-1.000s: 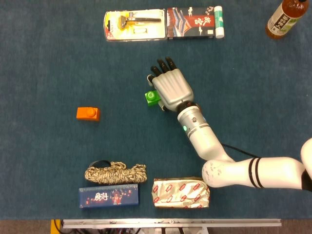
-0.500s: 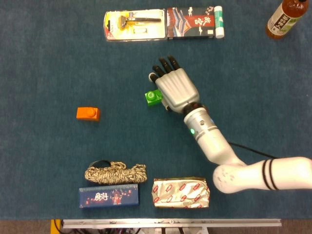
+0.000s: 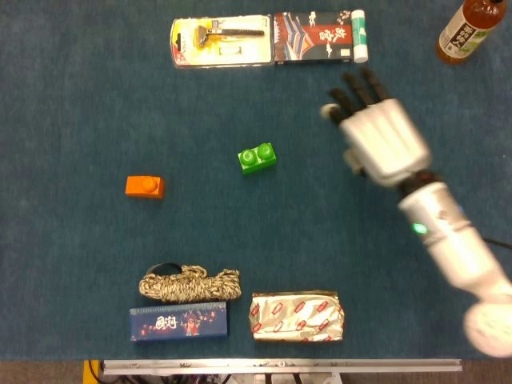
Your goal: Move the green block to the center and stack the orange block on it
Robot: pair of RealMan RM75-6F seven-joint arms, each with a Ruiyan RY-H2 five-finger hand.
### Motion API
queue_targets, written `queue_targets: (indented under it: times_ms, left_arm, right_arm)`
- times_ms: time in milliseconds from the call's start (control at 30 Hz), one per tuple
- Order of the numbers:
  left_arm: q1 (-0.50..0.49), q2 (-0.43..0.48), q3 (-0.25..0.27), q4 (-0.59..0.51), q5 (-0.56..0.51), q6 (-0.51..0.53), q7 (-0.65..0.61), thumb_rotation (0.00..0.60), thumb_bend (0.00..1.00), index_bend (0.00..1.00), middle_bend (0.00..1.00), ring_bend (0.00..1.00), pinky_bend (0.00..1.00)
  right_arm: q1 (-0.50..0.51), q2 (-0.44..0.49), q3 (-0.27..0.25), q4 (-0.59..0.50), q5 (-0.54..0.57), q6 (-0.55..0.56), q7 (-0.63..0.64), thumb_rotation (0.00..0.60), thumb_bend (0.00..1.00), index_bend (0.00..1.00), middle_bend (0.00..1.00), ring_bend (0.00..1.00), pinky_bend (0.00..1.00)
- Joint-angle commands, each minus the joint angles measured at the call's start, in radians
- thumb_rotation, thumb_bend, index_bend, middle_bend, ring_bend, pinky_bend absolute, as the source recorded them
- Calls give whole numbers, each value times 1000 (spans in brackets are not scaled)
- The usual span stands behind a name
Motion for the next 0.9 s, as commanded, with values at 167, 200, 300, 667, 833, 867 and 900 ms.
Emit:
queue_targets:
  times_ms: [167, 200, 300, 667, 833, 867, 900]
  left_arm:
    - [-71, 20, 21, -101, 52, -94, 86, 600, 281, 267, 47, 0, 241]
    - [-79, 18, 21, -108, 57, -104, 90, 600, 281, 263, 25, 0, 224]
    - [-107, 5, 19, -128, 66, -132, 106, 600, 281, 260, 0, 0, 172]
    - [-233, -65, -2, -159, 38, -299, 148, 600, 281, 259, 0, 0, 85]
    - [-284, -103, -14, -157, -18, -380, 204, 600, 281, 259, 0, 0, 84]
    - [-295, -114, -15, -153, -33, -399, 218, 600, 281, 259, 0, 0, 84]
    - [-304, -122, -16, -150, -45, -414, 229, 600, 281, 259, 0, 0, 84]
  right_arm:
    - [-209, 321, -218, -57, -403, 55, 374, 600, 289, 300, 203, 2, 22]
    - [-229, 341, -234, -42, -441, 68, 409, 600, 289, 300, 203, 2, 22]
    - [-301, 371, -269, 12, -547, 134, 486, 600, 289, 300, 203, 2, 22]
    - [-508, 373, -291, 172, -725, 334, 734, 600, 289, 300, 203, 2, 22]
    - [-562, 374, -270, 218, -754, 391, 815, 600, 289, 299, 203, 2, 22]
    - [-574, 374, -264, 228, -760, 404, 827, 600, 289, 299, 203, 2, 22]
    - [-583, 373, -260, 236, -765, 413, 836, 600, 289, 299, 203, 2, 22]
